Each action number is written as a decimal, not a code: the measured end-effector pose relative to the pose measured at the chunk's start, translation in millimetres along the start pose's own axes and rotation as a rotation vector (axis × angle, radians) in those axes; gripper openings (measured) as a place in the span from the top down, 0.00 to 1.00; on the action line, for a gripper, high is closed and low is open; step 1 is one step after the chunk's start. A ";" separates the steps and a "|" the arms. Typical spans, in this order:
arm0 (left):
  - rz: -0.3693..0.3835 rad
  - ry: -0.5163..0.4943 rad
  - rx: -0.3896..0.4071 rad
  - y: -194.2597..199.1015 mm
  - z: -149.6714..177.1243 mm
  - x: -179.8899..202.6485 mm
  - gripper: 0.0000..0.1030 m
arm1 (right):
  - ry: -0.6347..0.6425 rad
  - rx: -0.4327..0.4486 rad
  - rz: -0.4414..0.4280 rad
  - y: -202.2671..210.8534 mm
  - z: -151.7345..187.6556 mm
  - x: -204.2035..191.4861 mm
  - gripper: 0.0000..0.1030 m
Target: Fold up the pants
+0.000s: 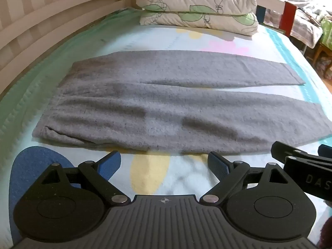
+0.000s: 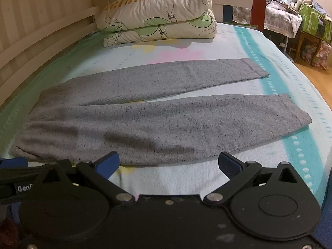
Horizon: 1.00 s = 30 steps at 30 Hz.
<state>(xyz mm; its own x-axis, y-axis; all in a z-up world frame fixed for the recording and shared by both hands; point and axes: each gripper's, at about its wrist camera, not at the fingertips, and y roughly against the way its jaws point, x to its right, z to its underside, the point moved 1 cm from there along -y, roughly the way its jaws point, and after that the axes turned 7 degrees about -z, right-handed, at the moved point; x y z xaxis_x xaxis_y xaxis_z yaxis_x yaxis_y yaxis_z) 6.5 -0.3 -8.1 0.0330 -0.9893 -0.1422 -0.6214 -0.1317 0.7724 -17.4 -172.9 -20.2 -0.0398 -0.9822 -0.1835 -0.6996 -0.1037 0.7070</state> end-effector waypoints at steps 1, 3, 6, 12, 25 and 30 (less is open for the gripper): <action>-0.001 0.001 0.000 -0.1 -0.2 0.2 0.12 | 0.000 -0.001 0.000 0.0 0.0 0.0 0.00; 0.001 0.003 0.002 -0.1 -0.3 0.1 0.12 | 0.000 -0.002 -0.001 0.1 -0.1 0.0 0.00; -0.001 0.006 0.001 -0.8 2.1 4.7 0.12 | 0.001 -0.002 0.000 0.7 -0.4 -0.2 0.00; 0.004 0.006 0.000 -0.7 3.0 2.5 0.12 | 0.000 -0.001 0.002 1.1 -0.3 0.6 0.00; 0.006 0.005 -0.005 -0.8 2.1 1.9 0.12 | 0.001 -0.005 0.002 1.4 -0.5 -0.2 0.00; 0.006 0.005 -0.006 -1.2 2.2 1.7 0.12 | 0.001 -0.006 0.001 0.8 -0.4 -0.7 0.00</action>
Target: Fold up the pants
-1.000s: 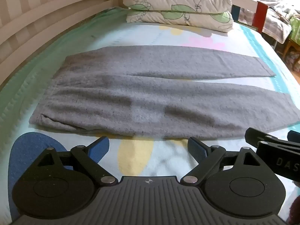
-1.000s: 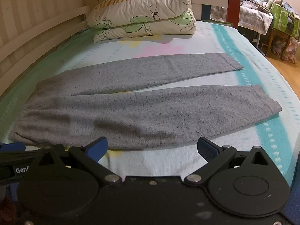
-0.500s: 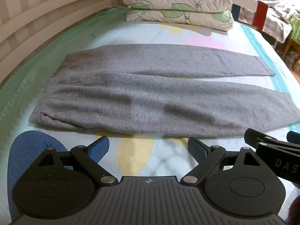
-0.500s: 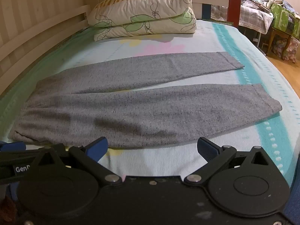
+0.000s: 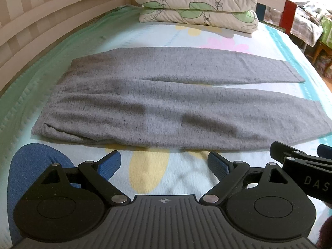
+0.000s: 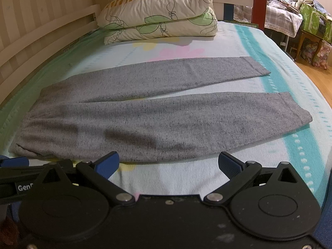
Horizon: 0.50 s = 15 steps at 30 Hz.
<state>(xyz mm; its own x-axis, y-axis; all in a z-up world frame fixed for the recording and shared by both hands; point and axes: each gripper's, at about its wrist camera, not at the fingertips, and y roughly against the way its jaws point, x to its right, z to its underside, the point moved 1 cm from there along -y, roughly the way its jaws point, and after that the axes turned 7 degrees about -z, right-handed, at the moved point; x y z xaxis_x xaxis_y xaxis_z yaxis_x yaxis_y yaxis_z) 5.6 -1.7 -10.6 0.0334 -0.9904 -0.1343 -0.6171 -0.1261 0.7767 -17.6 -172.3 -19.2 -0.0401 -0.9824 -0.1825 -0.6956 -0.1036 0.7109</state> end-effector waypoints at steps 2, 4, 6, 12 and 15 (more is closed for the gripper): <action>0.001 -0.001 0.000 -1.5 0.3 -0.9 0.12 | 0.000 0.000 0.000 0.0 -0.1 0.1 0.00; 0.001 -0.001 0.000 -1.5 0.2 -0.8 0.12 | 0.000 -0.001 0.001 -0.1 -0.3 0.2 0.00; 0.001 -0.001 -0.001 -1.7 0.4 -0.8 0.12 | 0.000 -0.002 0.002 -0.1 -0.6 0.4 0.00; 0.001 -0.003 -0.001 -3.3 3.5 -0.2 0.12 | 0.003 -0.003 0.004 -4.9 2.1 0.5 0.00; 0.000 -0.004 -0.001 -4.8 8.0 0.2 0.12 | 0.004 -0.003 0.005 -4.7 2.5 0.4 0.00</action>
<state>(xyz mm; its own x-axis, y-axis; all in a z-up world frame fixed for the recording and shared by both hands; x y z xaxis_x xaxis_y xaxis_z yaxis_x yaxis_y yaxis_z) 2.2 -0.9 -19.3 0.0300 -0.9901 -0.1368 -0.6160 -0.1261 0.7776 -16.2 -171.8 -24.3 -0.0408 -0.9836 -0.1760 -0.6932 -0.0990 0.7139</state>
